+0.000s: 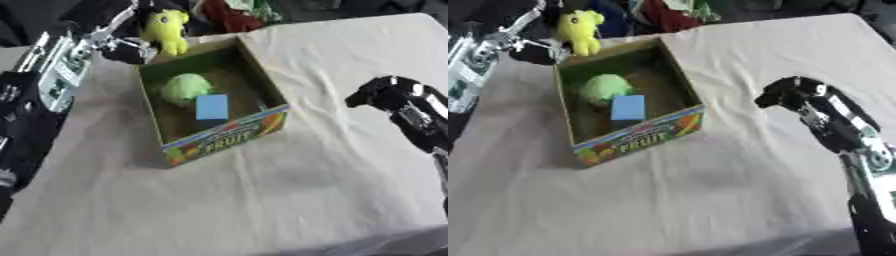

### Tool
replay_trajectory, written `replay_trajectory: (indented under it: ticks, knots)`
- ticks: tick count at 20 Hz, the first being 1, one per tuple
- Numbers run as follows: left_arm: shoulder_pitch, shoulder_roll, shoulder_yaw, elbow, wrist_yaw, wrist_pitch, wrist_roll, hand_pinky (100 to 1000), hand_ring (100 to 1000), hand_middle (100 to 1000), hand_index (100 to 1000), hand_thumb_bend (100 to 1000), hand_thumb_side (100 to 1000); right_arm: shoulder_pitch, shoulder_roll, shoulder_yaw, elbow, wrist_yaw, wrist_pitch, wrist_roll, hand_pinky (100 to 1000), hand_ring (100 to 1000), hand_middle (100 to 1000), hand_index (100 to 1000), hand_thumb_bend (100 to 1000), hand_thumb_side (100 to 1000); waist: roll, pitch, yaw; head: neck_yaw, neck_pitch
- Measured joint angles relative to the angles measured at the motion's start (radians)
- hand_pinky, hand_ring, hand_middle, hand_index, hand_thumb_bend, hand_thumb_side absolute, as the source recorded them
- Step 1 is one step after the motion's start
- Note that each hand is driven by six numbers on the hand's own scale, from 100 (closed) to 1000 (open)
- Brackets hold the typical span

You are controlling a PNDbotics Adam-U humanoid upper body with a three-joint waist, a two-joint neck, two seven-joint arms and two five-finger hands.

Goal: Pick up objects on the table and place them in the box.

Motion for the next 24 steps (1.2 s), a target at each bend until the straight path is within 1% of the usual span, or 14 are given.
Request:
replay_trajectory:
  ticks: [4, 6, 8, 11, 12, 13, 14, 16, 17, 20, 21, 22, 23, 24]
  knots:
    - [0.0, -0.038, -0.011, 0.033, -0.031, -0.028, 0.0, 569, 494, 467, 647, 348, 241, 0.0, 0.005, 0.004, 0.0, 0.0, 0.002, 0.002, 737, 721, 619, 742, 100, 656, 0.0, 0.0, -0.005, 0.004, 0.0]
    - [0.0, -0.049, -0.02, 0.042, -0.041, -0.043, -0.001, 583, 513, 490, 671, 405, 307, 0.0, 0.007, 0.005, 0.0, 0.0, 0.002, 0.003, 738, 721, 619, 742, 100, 657, 0.0, 0.0, -0.007, 0.006, 0.0]
    - [0.002, -0.054, -0.029, 0.044, -0.046, -0.057, -0.006, 604, 538, 527, 714, 553, 467, 0.0, 0.007, 0.005, 0.0, 0.0, 0.002, 0.003, 738, 721, 619, 743, 100, 656, 0.0, 0.0, -0.007, 0.006, -0.004]
    - [0.007, -0.055, -0.037, 0.041, -0.046, -0.068, -0.012, 632, 568, 566, 758, 724, 635, 0.0, 0.007, 0.005, 0.0, 0.0, 0.002, 0.003, 738, 721, 619, 743, 100, 654, 0.001, 0.0, -0.007, 0.006, -0.008]
    - [0.011, -0.055, -0.037, 0.039, -0.044, -0.07, -0.014, 634, 570, 568, 762, 736, 644, 0.0, 0.007, 0.005, 0.0, 0.0, 0.002, 0.003, 738, 721, 619, 743, 100, 655, 0.001, 0.0, -0.007, 0.006, -0.008]
    - [0.014, -0.054, -0.037, 0.036, -0.041, -0.071, -0.015, 644, 581, 582, 784, 805, 704, 0.0, 0.007, 0.005, 0.0, 0.0, 0.002, 0.003, 738, 721, 619, 743, 100, 654, 0.002, 0.0, -0.006, 0.005, -0.009]
    - [0.017, -0.051, -0.037, 0.032, -0.036, -0.071, -0.016, 646, 584, 587, 790, 826, 728, 0.0, 0.007, 0.005, 0.0, 0.0, 0.002, 0.003, 737, 721, 619, 743, 100, 654, 0.003, 0.0, -0.003, 0.005, -0.009]
    - [0.026, -0.039, -0.037, 0.022, -0.019, -0.068, -0.019, 645, 583, 587, 793, 838, 752, -0.001, 0.007, 0.004, 0.0, 0.0, 0.002, 0.002, 737, 721, 619, 743, 100, 652, 0.004, 0.0, -0.001, 0.001, -0.011]
    - [0.032, -0.032, -0.037, 0.017, -0.005, -0.067, -0.02, 640, 577, 581, 784, 826, 753, -0.001, 0.007, 0.004, 0.0, 0.0, 0.002, 0.002, 737, 721, 619, 743, 100, 649, 0.005, 0.0, 0.001, 0.0, -0.012]
    - [0.061, -0.003, -0.029, -0.026, 0.064, -0.051, -0.014, 626, 557, 556, 758, 734, 741, -0.003, 0.007, -0.001, 0.0, 0.0, 0.001, 0.0, 737, 721, 619, 743, 100, 644, 0.005, 0.001, 0.008, -0.008, -0.017]
    - [0.074, 0.01, -0.024, -0.049, 0.099, -0.041, -0.011, 617, 546, 542, 746, 680, 733, -0.004, 0.006, -0.002, 0.0, 0.0, 0.0, -0.001, 737, 721, 619, 743, 100, 641, 0.005, 0.001, 0.01, -0.011, -0.017]
    - [0.089, 0.025, -0.019, -0.077, 0.142, -0.03, -0.008, 614, 542, 539, 743, 639, 767, -0.005, 0.006, -0.003, 0.0, 0.0, -0.002, -0.003, 737, 721, 619, 743, 100, 639, 0.005, 0.002, 0.013, -0.013, -0.017]
    - [0.107, 0.041, -0.013, -0.111, 0.19, -0.016, -0.005, 608, 534, 530, 732, 611, 726, -0.005, 0.006, -0.005, 0.0, 0.0, -0.002, -0.004, 737, 721, 619, 743, 100, 637, 0.005, 0.002, 0.016, -0.015, -0.017]
    - [0.129, 0.057, -0.006, -0.149, 0.244, 0.0, -0.002, 603, 529, 526, 729, 594, 728, -0.005, 0.005, -0.007, 0.0, 0.0, -0.004, -0.005, 737, 721, 619, 743, 100, 636, 0.005, 0.002, 0.021, -0.017, -0.017]
